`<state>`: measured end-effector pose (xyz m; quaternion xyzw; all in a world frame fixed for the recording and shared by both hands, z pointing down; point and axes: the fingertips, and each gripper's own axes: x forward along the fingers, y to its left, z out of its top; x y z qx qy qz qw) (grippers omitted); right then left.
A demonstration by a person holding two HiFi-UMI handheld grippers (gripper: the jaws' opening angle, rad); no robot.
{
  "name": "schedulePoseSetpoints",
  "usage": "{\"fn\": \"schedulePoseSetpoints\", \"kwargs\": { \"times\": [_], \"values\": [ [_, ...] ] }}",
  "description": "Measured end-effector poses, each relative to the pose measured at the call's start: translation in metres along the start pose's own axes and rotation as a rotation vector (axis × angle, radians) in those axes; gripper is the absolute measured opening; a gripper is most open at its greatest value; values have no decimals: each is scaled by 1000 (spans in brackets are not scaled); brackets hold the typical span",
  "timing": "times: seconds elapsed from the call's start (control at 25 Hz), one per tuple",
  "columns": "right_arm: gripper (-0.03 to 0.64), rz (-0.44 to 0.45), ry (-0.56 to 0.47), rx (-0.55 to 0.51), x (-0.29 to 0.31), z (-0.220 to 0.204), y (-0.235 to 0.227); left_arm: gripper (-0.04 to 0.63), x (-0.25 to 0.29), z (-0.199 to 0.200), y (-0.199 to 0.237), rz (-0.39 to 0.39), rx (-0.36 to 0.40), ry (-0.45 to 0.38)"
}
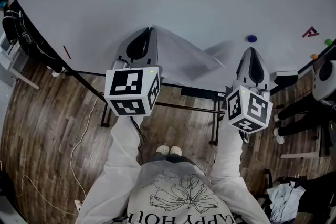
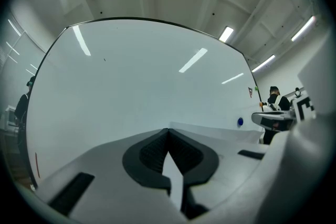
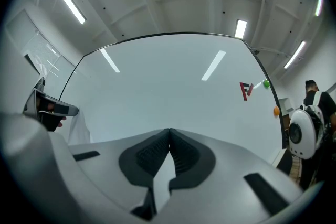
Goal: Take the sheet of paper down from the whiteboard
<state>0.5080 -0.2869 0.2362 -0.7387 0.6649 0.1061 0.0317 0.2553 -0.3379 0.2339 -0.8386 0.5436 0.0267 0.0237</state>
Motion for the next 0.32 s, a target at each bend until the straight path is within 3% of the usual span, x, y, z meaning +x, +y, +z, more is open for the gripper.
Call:
{"fn": "schedulePoseSetpoints", "kwargs": {
  "times": [0.32],
  "values": [
    [3,-11,5,-10,0,0,-4,5,1,-1,0,7,-11,0]
  ]
}}
